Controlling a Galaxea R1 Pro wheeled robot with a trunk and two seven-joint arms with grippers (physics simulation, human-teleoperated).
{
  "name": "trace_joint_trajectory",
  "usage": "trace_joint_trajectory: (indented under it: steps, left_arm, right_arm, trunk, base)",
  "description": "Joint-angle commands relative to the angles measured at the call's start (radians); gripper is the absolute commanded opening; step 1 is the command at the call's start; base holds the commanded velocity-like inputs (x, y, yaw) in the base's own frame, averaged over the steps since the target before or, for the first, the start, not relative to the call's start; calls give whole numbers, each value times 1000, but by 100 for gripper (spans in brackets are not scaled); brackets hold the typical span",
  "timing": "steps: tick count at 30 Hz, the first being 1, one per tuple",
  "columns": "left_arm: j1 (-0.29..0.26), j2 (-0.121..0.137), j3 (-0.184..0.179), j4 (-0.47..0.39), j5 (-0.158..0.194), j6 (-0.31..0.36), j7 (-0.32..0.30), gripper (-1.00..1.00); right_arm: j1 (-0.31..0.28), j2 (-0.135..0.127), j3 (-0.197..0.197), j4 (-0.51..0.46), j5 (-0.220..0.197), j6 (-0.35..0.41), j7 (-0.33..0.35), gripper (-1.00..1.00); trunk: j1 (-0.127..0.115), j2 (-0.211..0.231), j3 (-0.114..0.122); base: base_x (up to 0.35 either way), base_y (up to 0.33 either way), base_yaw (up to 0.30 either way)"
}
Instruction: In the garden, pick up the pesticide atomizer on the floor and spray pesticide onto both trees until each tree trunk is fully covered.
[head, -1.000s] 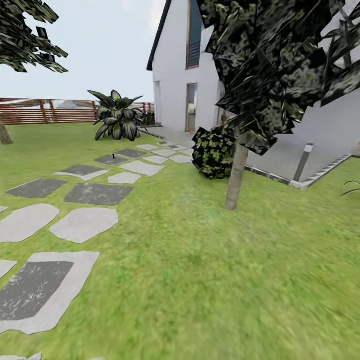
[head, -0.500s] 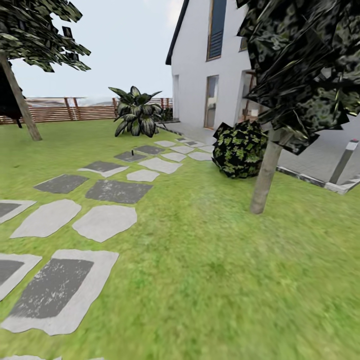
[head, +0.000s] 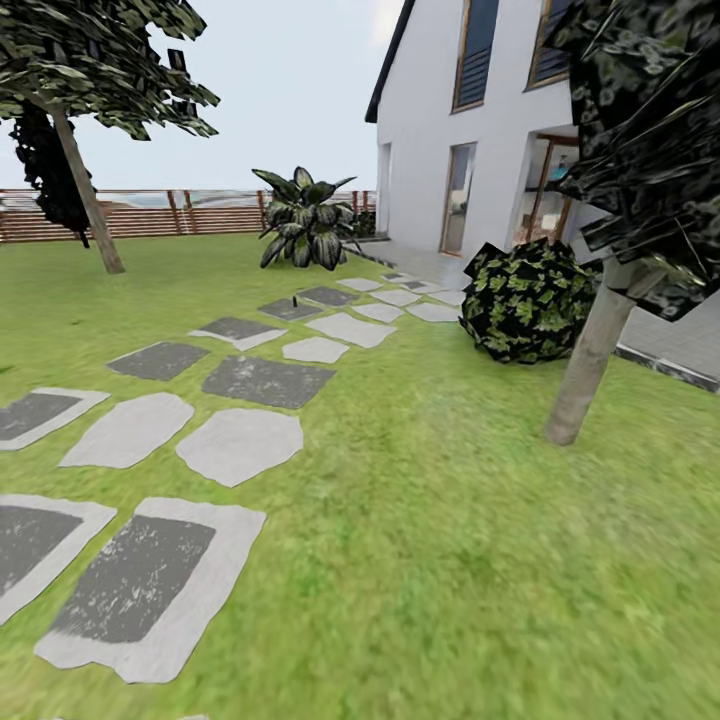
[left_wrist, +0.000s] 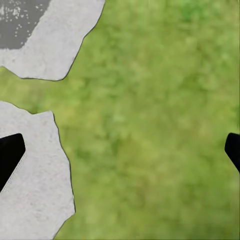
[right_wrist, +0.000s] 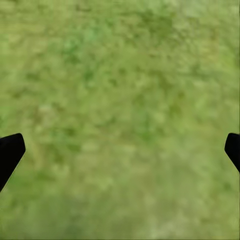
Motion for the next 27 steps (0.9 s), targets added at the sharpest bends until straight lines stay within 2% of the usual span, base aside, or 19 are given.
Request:
trace_joint_trajectory:
  steps: [1,27]
  left_arm:
    - [0,0,0,0,0,0,0,100]
    - [0,1,0,0,0,0,0,100]
  right_arm:
    - [0,0,0,0,0,0,0,100]
    - [0,0,1,0,1,0,1,100]
  trunk:
    - [0,0,0]
    - [0,0,-1]
  base:
    - [301,74,36]
    - [307,20,2]
